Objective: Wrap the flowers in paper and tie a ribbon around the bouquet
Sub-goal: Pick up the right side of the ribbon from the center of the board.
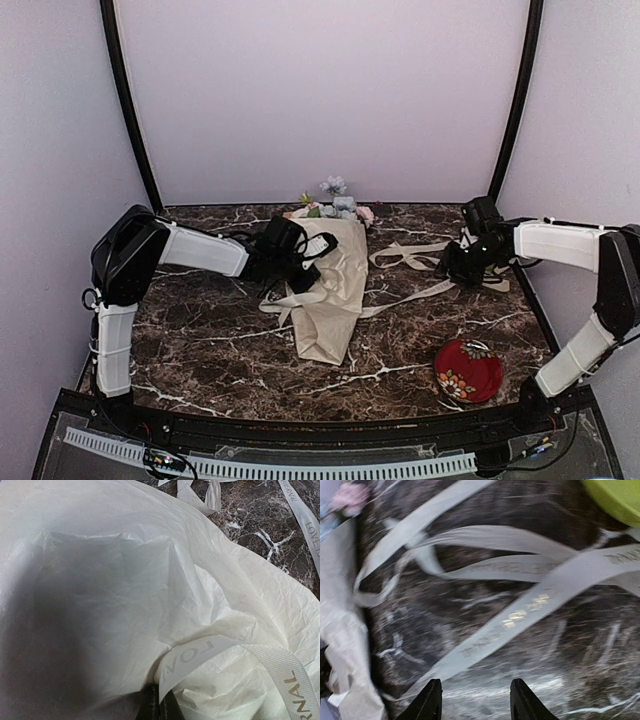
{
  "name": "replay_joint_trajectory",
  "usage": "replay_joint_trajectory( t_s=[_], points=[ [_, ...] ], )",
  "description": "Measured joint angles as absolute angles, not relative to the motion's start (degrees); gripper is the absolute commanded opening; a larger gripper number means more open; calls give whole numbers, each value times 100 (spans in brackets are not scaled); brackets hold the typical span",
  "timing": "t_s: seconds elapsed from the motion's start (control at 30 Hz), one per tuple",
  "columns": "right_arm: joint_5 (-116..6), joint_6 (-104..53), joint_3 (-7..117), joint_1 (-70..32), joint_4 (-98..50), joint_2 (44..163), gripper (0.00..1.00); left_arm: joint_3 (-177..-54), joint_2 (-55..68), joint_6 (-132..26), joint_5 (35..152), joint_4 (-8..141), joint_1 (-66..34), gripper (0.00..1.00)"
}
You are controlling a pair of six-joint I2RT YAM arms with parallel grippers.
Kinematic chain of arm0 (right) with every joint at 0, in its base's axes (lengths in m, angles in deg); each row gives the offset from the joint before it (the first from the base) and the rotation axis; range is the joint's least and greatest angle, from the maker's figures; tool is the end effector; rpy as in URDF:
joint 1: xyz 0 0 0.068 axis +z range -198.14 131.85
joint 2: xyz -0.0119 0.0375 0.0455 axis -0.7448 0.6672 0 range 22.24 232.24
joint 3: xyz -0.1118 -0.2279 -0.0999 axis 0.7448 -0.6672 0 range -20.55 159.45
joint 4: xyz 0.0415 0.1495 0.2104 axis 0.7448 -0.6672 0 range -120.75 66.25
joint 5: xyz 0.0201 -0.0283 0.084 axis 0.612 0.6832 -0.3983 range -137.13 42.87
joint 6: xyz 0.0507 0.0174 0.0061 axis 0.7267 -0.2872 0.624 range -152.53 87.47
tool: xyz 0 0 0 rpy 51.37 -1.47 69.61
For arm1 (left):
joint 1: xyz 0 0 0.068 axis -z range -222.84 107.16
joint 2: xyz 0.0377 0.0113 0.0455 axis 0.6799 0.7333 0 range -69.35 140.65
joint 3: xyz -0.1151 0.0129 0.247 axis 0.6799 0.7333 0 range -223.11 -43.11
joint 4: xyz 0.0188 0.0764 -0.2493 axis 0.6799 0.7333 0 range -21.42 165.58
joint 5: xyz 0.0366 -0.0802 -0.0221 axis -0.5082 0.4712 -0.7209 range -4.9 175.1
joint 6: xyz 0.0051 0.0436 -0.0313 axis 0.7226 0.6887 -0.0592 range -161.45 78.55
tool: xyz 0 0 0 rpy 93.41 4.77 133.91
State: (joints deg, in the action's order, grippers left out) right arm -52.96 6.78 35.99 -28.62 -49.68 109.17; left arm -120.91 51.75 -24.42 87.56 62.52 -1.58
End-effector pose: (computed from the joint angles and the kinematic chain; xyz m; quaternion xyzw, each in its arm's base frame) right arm 0.2892 0.1065 0.2138 0.1497 0.9442 0.1845 0.2280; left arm 0.3469 -0.3063 0.1489 0.4446 0.7776 -0.1121 0.4303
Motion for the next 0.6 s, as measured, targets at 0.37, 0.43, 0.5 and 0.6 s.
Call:
replay_joint_trajectory(
  t_s=[0.37, 0.43, 0.5, 0.6],
  points=[
    [-4861, 436, 3483, -4003, -4754, 12041, 45, -11868, 5145, -2466, 8832, 6062, -158, 0],
    [-4861, 416, 3618, -4003, -4574, 12133, 45, -11866, 5134, -2468, 8832, 6064, -158, 0],
    [-4867, 416, 3655, -4003, -4424, 12255, 45, -11857, 5120, -2468, 8832, 6064, -158, 0],
    [-4896, 421, 3671, -4003, -4260, 12303, 42, -11818, 5083, -2464, 8832, 6079, -158, 0]
  ],
)
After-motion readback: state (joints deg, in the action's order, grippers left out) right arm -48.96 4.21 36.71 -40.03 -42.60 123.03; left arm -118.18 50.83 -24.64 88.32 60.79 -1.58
